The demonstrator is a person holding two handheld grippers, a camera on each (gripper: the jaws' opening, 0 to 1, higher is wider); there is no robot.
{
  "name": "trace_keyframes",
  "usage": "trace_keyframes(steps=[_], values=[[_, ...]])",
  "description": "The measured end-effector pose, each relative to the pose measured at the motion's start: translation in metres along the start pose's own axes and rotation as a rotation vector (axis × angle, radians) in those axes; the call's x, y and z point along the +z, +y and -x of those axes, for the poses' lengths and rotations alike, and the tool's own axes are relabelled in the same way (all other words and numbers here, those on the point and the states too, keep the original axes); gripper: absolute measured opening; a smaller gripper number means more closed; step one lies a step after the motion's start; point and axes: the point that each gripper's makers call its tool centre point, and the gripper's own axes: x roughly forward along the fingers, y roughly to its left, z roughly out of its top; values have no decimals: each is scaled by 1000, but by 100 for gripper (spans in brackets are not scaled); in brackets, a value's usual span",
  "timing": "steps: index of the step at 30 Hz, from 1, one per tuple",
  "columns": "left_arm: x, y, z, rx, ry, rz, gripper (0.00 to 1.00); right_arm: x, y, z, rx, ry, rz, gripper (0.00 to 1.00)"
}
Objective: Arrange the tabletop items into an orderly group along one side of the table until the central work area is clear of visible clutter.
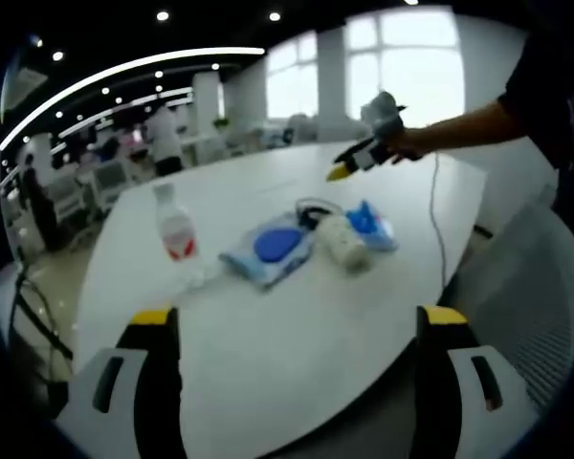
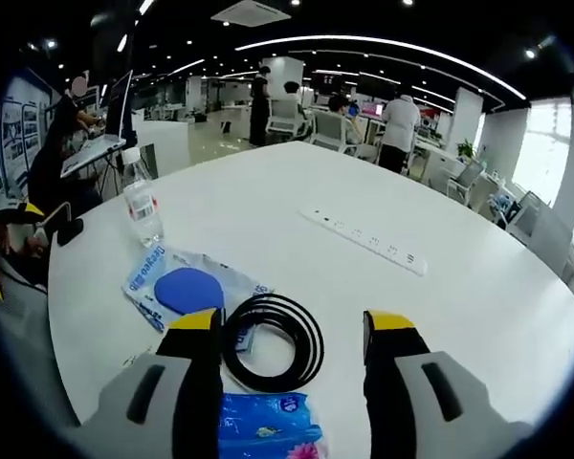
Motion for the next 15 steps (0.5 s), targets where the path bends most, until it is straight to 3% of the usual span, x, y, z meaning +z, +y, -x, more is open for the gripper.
trace_keyframes(steps=[15], values=[[-5,1,-1,0,26,-6,100,-24,27,-29,100,75,5,49]])
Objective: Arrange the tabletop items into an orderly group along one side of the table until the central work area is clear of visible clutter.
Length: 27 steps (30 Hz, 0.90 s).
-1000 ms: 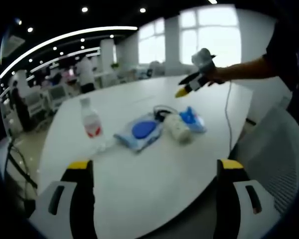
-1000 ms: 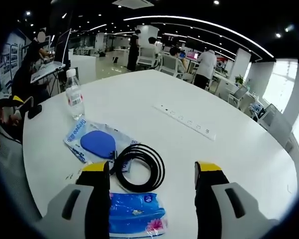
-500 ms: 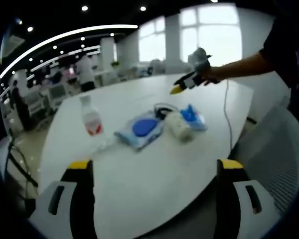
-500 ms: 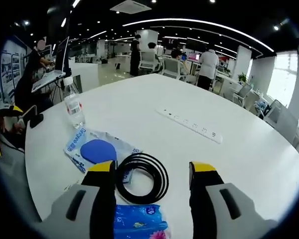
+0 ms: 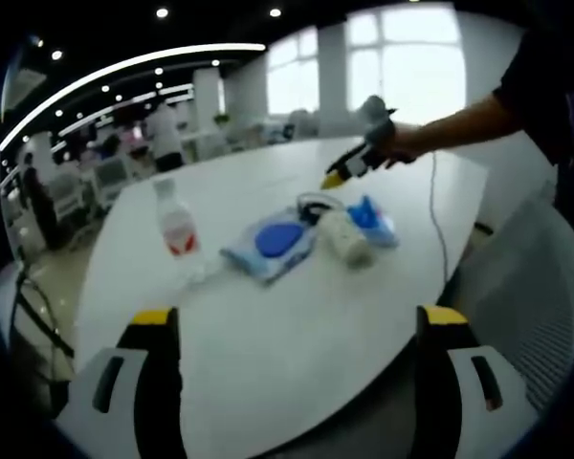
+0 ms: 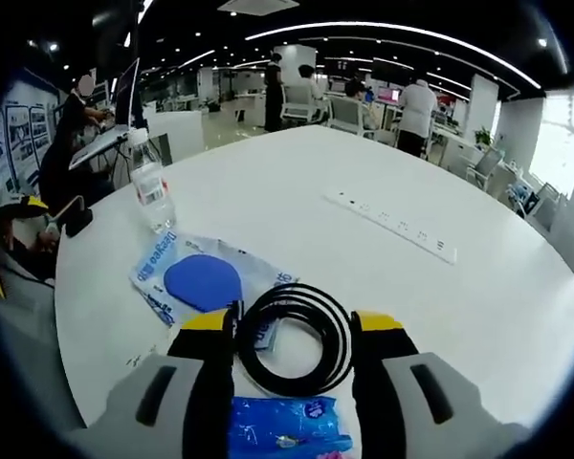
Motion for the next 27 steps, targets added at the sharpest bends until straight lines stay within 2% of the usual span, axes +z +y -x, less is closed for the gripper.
trace_keyframes(steps=[2,11,17,24,27], values=[[0,0,0,1,1,-5,100,-7,2,-2,7,21,23,49],[-2,1,-1,1,9,-6,99,-30,10,-9,83,74,26,45],[-3,1,-2,2,11,-5,99,-46,19,-16,134,119,91,40],[-4,1,-2,2,18,-5,99,-53,21,-24,154,143,109,33],[-5,1,-2,1,23,-5,99,-55,22,-27,164,153,86,30]])
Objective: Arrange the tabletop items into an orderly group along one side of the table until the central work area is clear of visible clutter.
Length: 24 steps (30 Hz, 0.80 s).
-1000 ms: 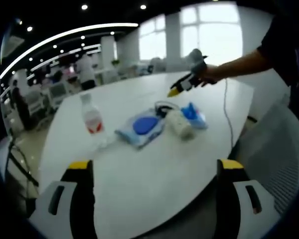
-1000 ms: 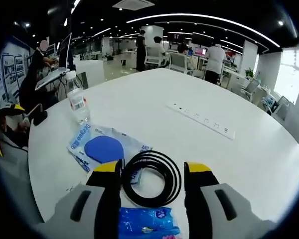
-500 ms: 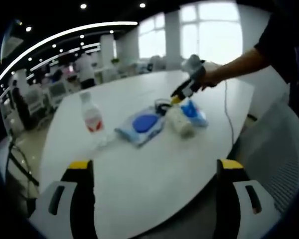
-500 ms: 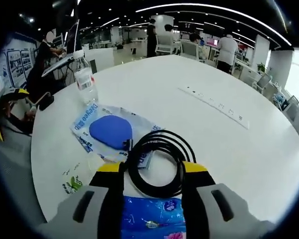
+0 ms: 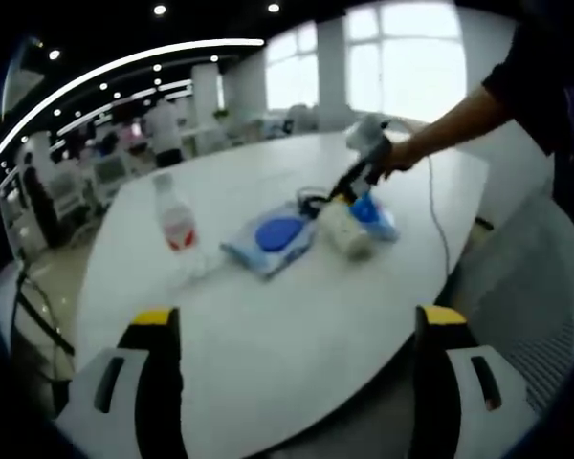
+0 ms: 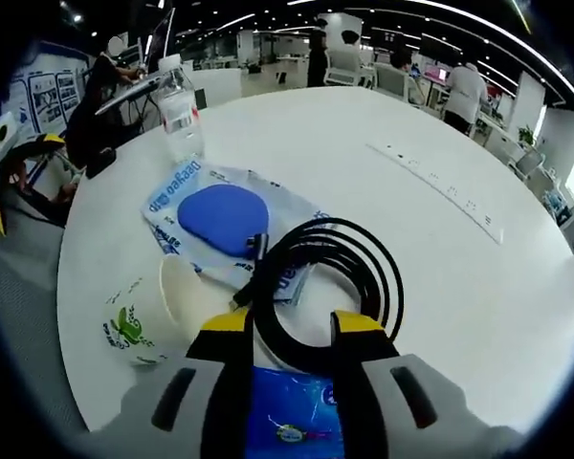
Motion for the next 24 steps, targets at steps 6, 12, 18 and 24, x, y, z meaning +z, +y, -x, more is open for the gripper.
trace_keyframes(steps=[6,12,18,24], values=[[-2,1,0,2,10,-1,98,-3,6,-8,14,0,-42,26],[-4,1,0,3,19,-3,98,-10,10,-15,14,-2,-65,21],[-4,1,0,4,24,-5,97,-10,10,-20,6,-7,13,18],[-5,2,0,5,29,-14,97,-6,12,-23,19,-2,64,12]])
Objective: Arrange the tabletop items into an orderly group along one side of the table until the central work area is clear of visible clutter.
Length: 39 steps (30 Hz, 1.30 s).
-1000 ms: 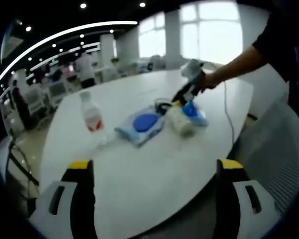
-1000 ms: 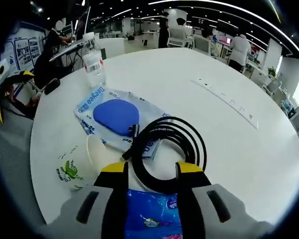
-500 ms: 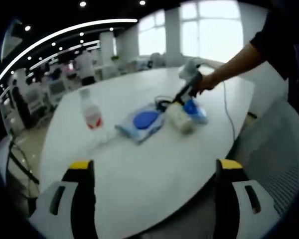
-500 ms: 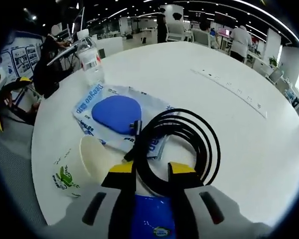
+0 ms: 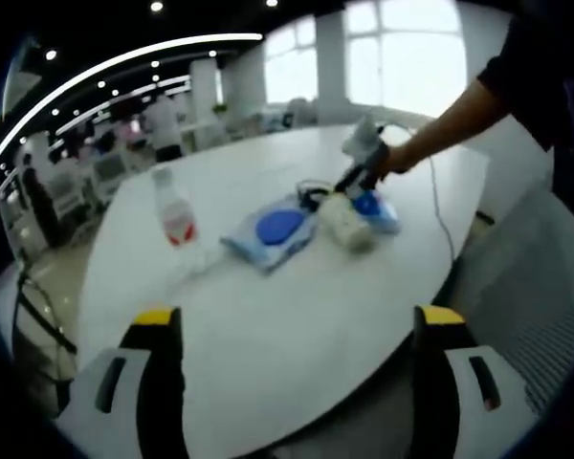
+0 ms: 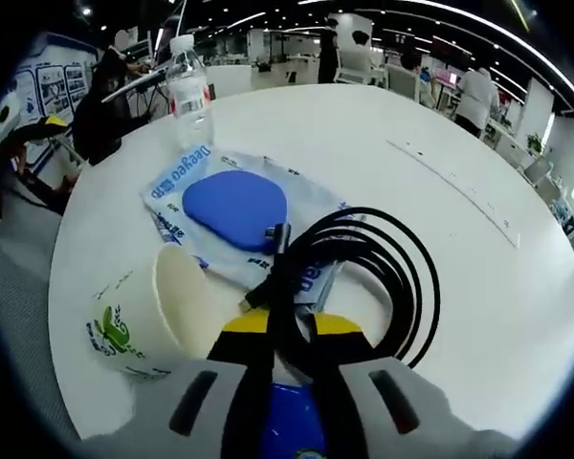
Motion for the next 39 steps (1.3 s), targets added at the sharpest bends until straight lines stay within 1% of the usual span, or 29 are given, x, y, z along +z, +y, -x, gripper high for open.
trace_keyframes(steps=[2,6,7,9,13,17,24,34,39], values=[[0,1,0,3,-2,0,97,0,0,0,0,3,12,11],[1,1,0,6,-5,-2,97,2,4,0,-8,13,79,6],[1,2,0,7,-6,-3,97,3,4,1,-13,11,84,5],[2,2,0,10,-11,-1,97,5,2,2,-21,10,54,5],[3,2,0,10,-15,-3,97,8,-1,6,-32,0,46,4],[4,2,1,11,-23,-4,97,11,-3,12,-46,-12,51,4],[5,2,1,12,-29,-11,97,19,-11,24,-98,-36,86,3],[7,1,2,11,-39,-24,97,39,-23,48,-164,-86,102,3],[9,1,3,11,-51,-26,97,41,-27,58,-182,-91,104,3]])
